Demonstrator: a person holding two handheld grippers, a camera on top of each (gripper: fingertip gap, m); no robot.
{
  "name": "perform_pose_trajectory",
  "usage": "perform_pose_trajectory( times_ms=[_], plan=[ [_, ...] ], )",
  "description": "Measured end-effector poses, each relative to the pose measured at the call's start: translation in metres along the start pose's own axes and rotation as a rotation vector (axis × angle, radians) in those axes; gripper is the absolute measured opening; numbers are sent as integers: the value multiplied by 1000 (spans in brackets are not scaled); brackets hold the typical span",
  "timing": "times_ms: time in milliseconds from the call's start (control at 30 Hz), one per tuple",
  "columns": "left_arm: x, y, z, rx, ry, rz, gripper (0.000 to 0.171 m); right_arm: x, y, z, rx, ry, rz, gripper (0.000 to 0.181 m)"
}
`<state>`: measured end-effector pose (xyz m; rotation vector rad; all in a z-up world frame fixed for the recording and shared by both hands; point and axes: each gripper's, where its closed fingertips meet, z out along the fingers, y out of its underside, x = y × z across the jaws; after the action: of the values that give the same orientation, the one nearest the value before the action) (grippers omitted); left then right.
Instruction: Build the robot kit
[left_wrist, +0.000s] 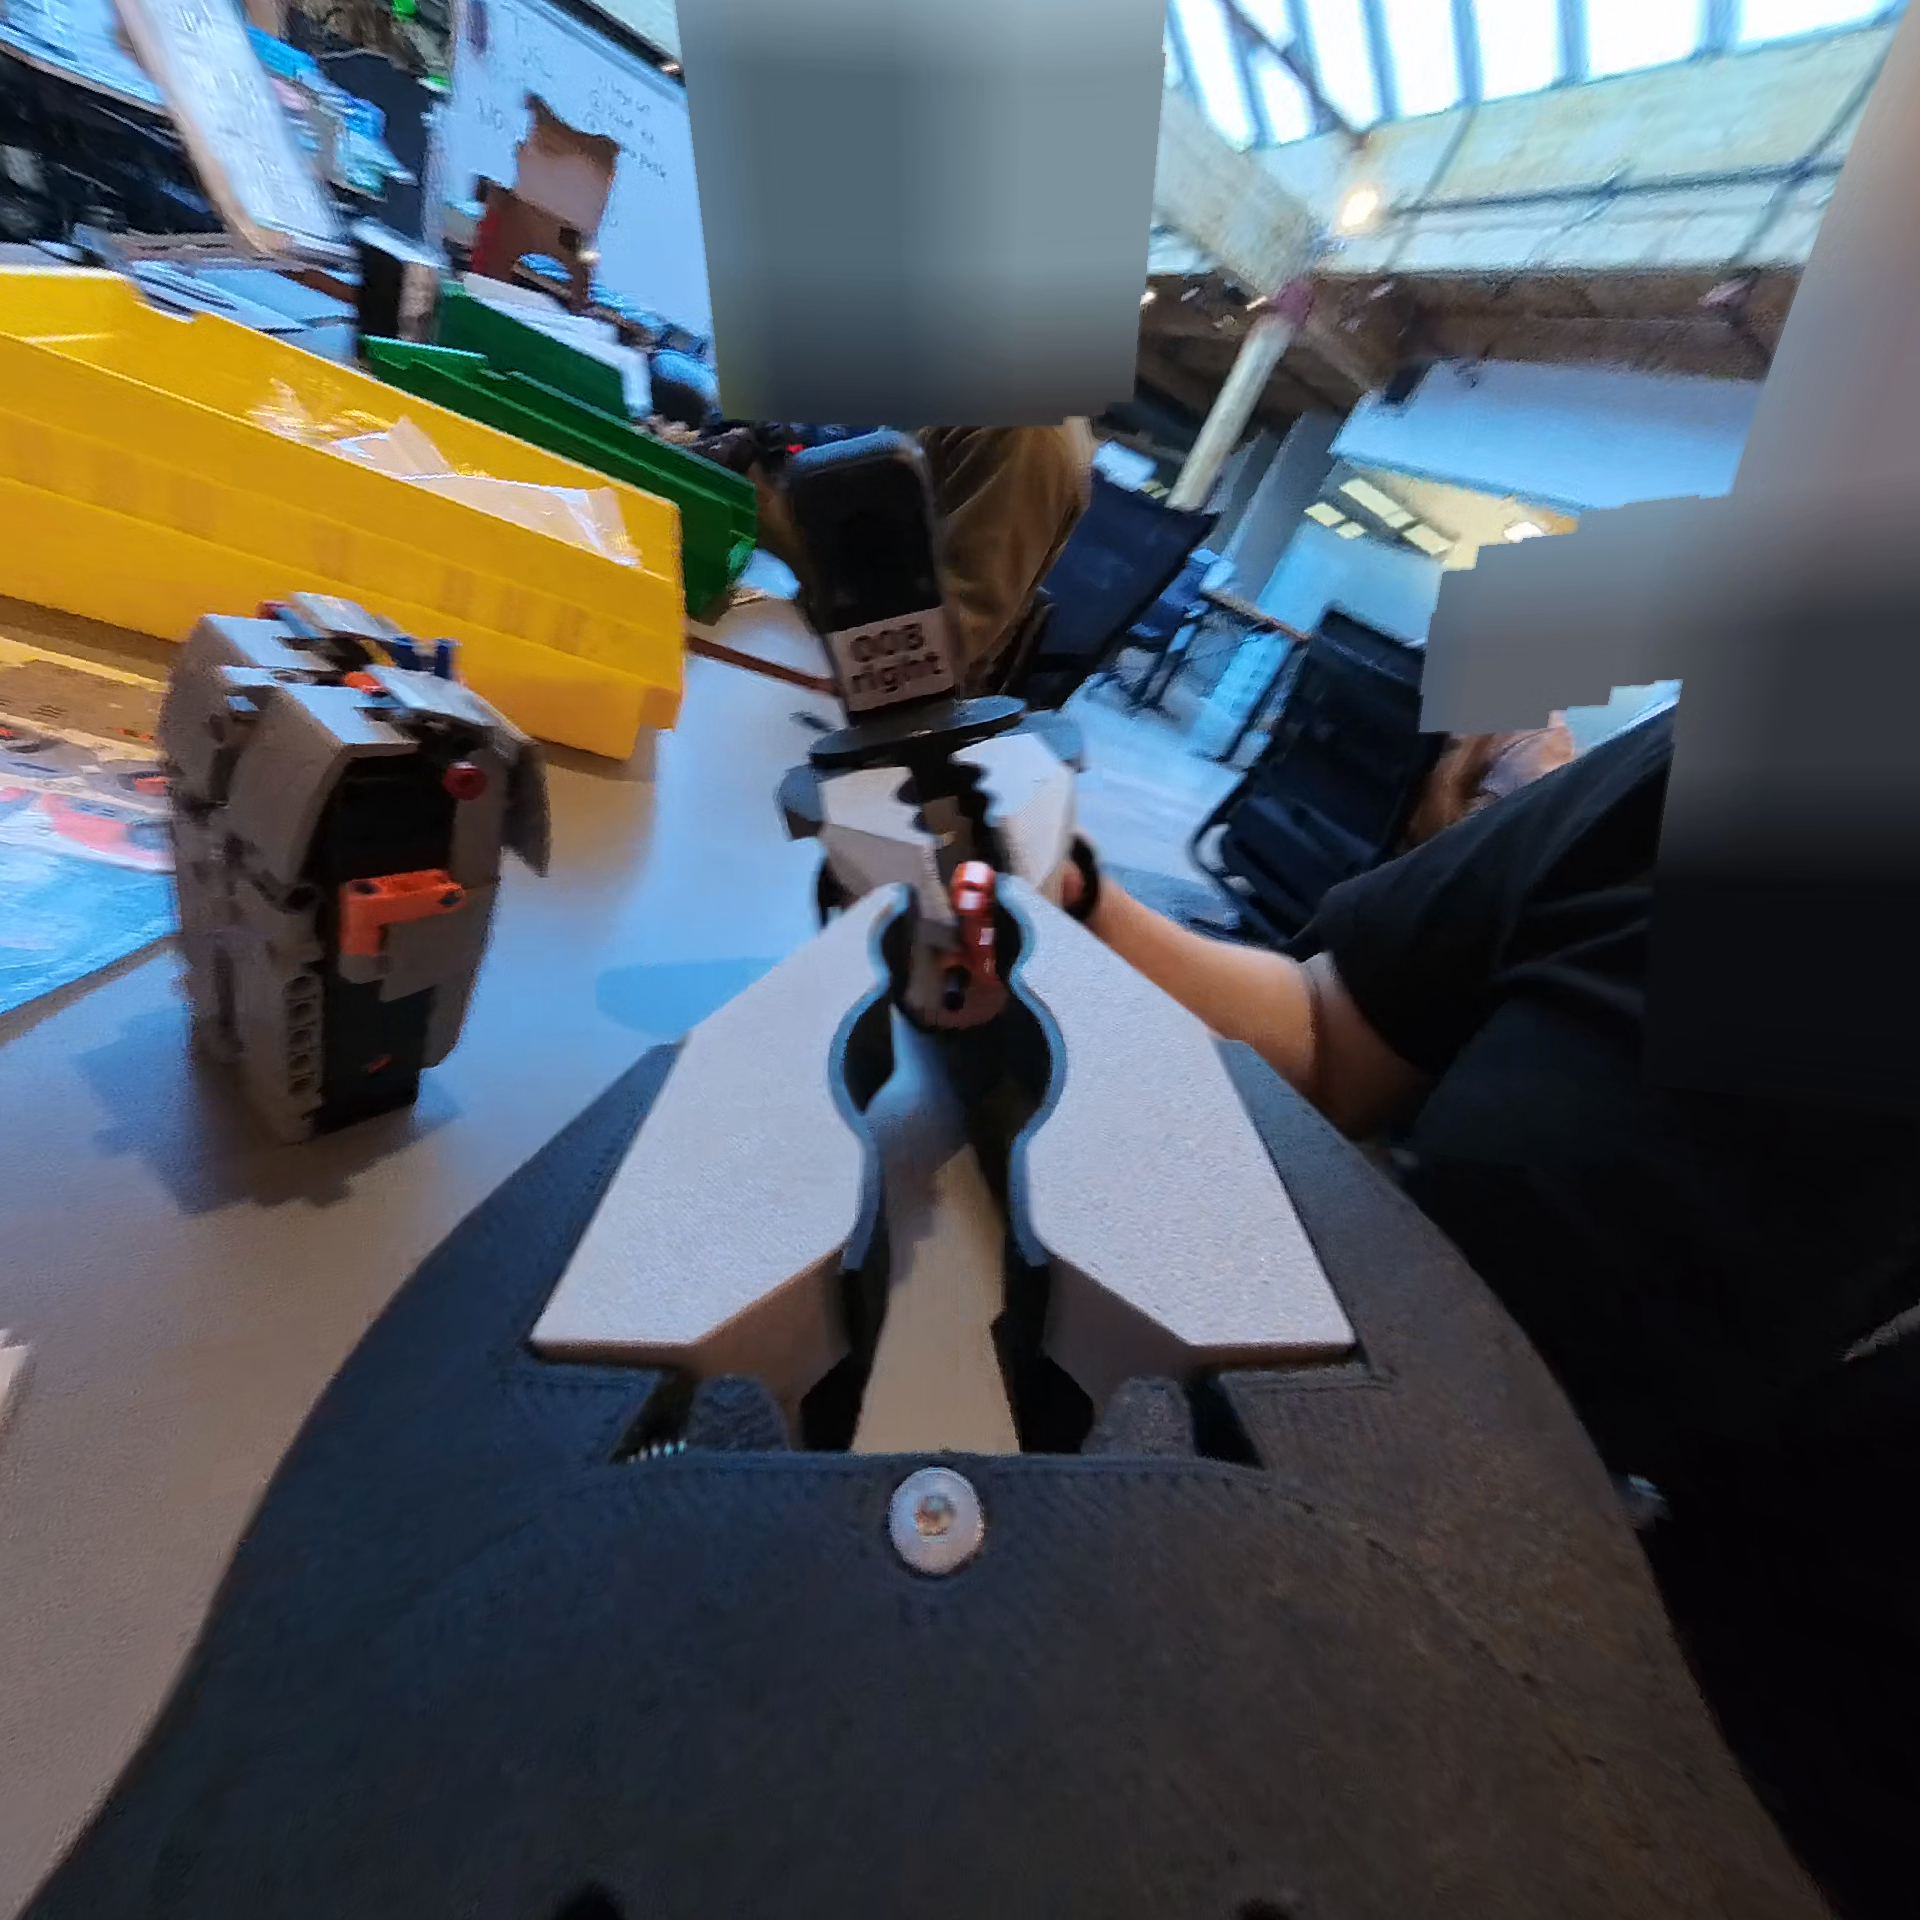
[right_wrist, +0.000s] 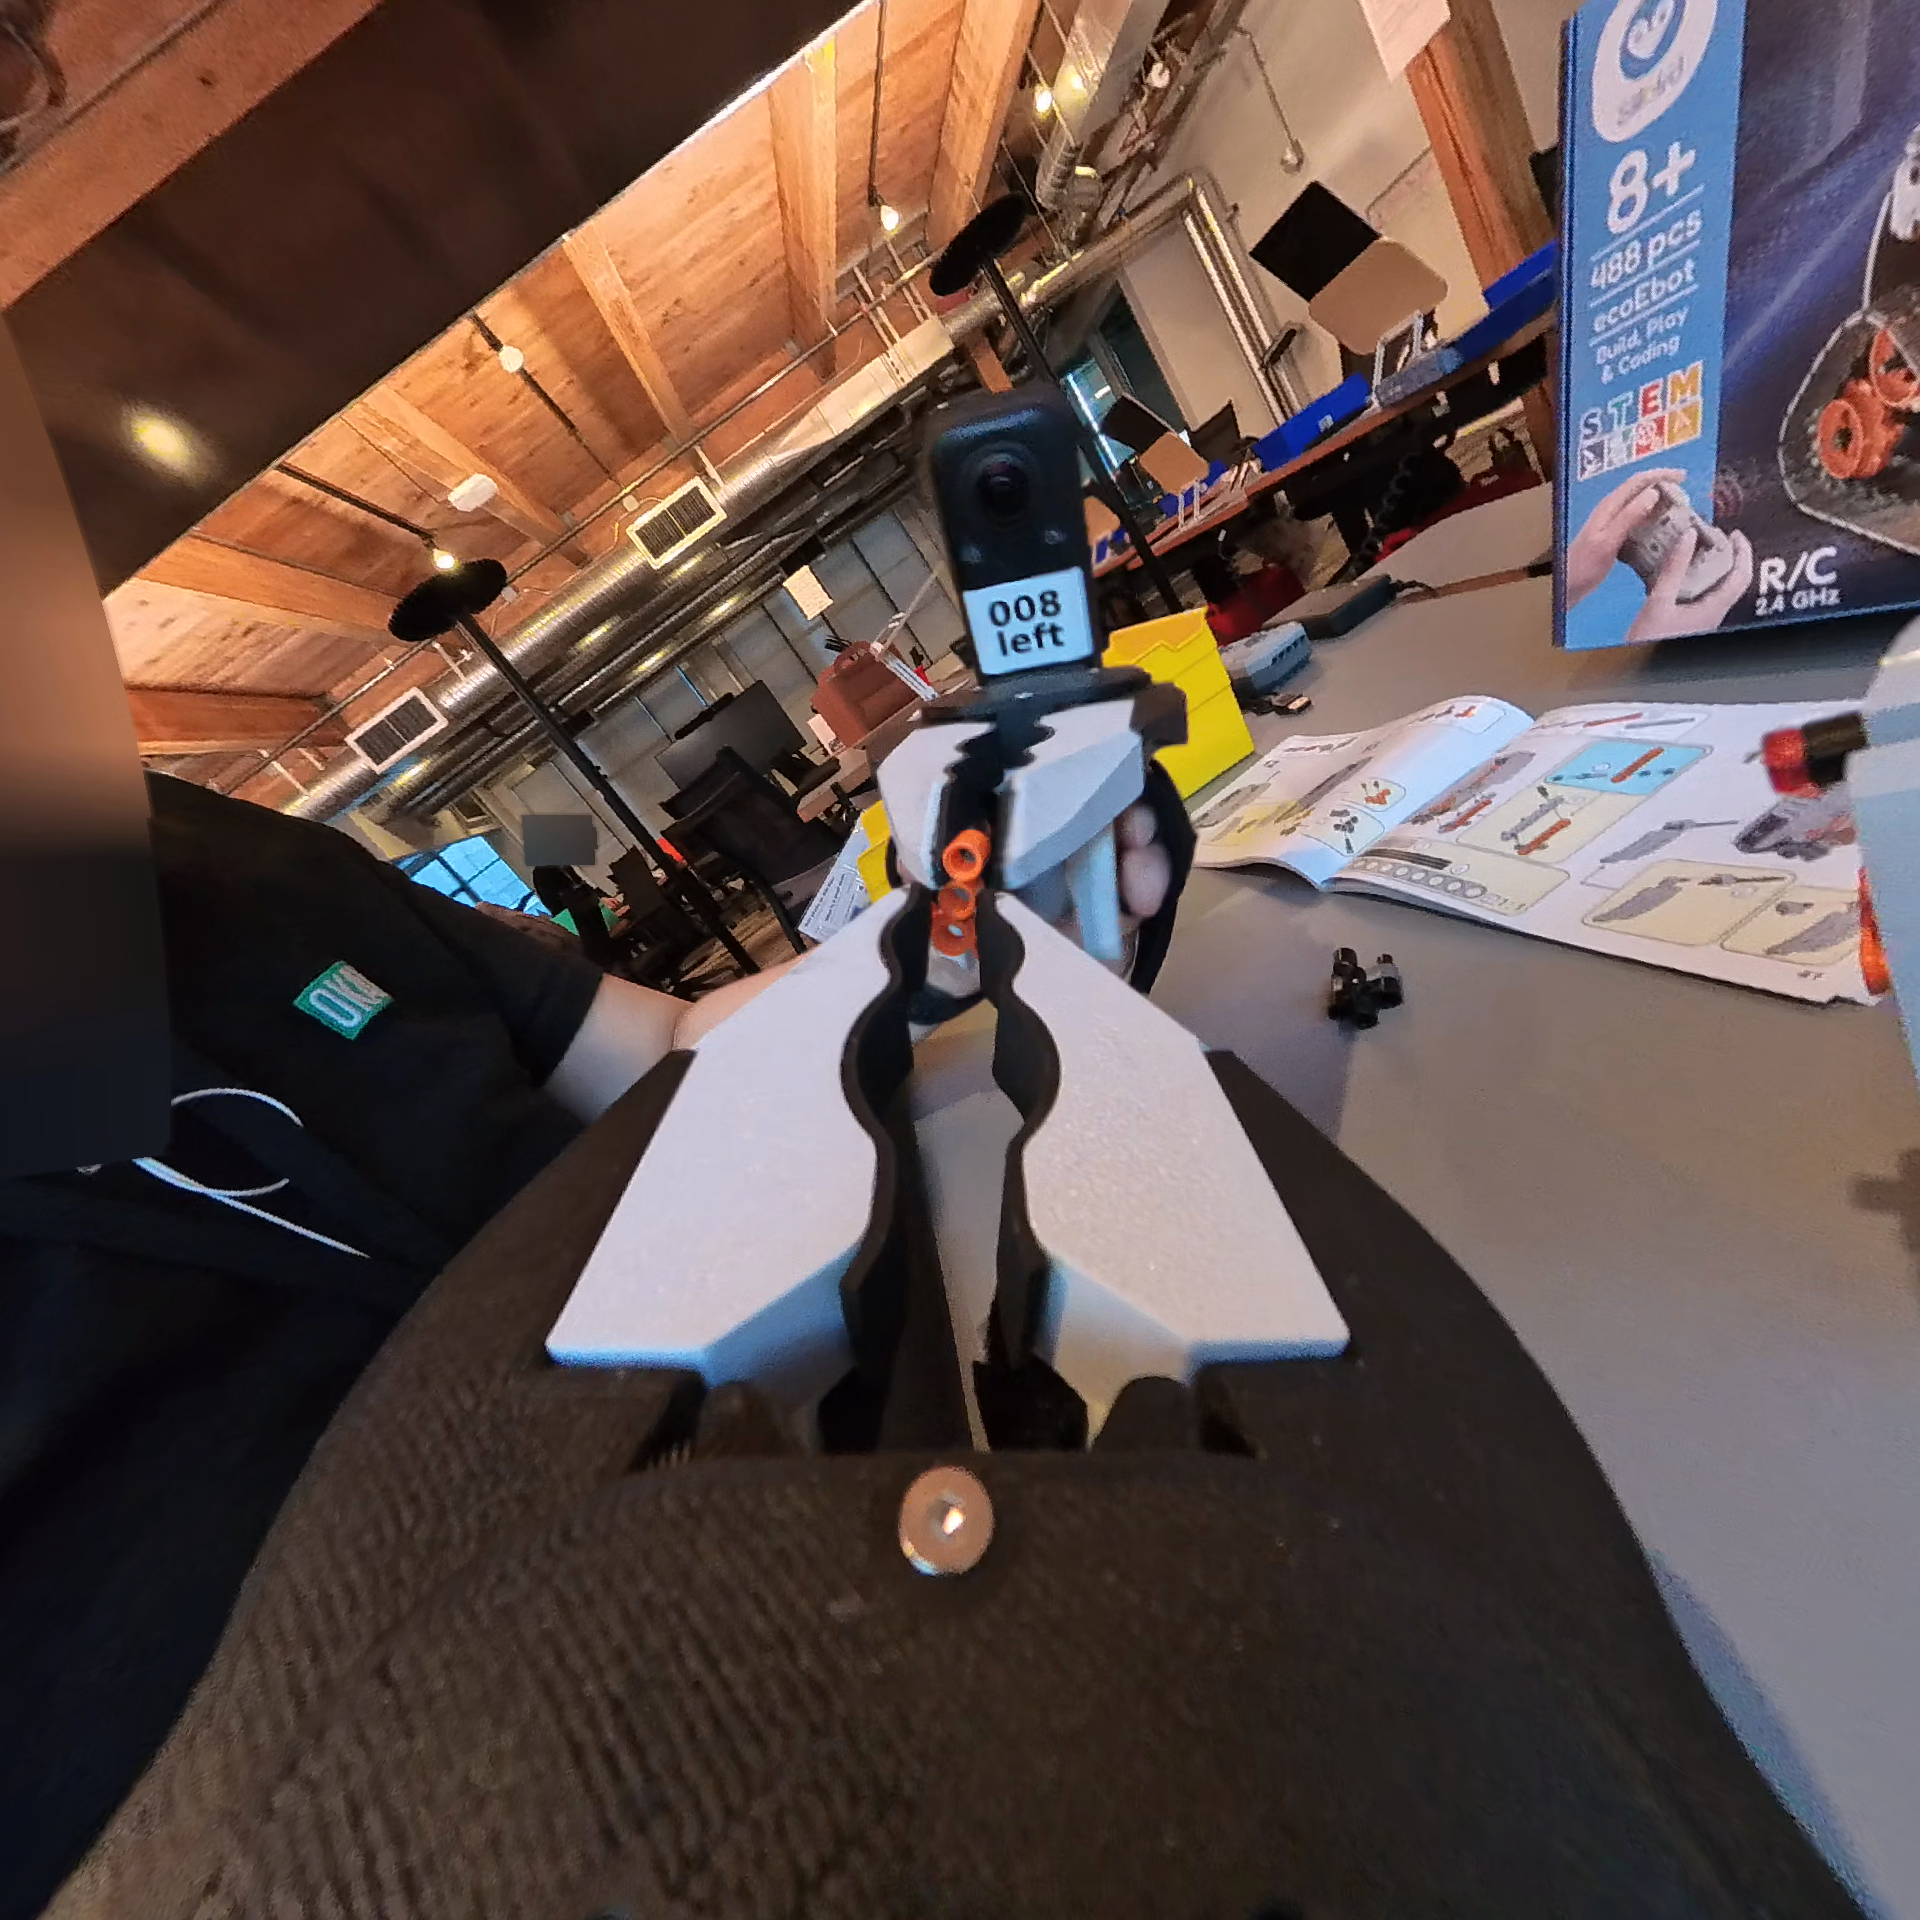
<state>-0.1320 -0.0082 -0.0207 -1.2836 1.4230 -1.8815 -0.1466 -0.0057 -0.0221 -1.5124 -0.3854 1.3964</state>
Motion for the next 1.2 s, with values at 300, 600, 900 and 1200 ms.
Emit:
perform_pose_trajectory(
  times_ms=[300, 600, 900, 1200],
  plan=[
    [4, -2, -20, -26, -31, 130, 42, 13, 5, -4, -10, 44, 64, 4],
    [-21, 28, 0, -369, -448, 731, 53, 11, 8, -5, -10, -28, 201, 4],
    [-24, 40, 1, -455, -475, 884, 22, 22, 24, -2, -90, 28, 224, 4],
    [-32, 55, -1, -548, -486, 889, 22, 34, 37, -1, -166, 129, 170, 4]
  ],
)
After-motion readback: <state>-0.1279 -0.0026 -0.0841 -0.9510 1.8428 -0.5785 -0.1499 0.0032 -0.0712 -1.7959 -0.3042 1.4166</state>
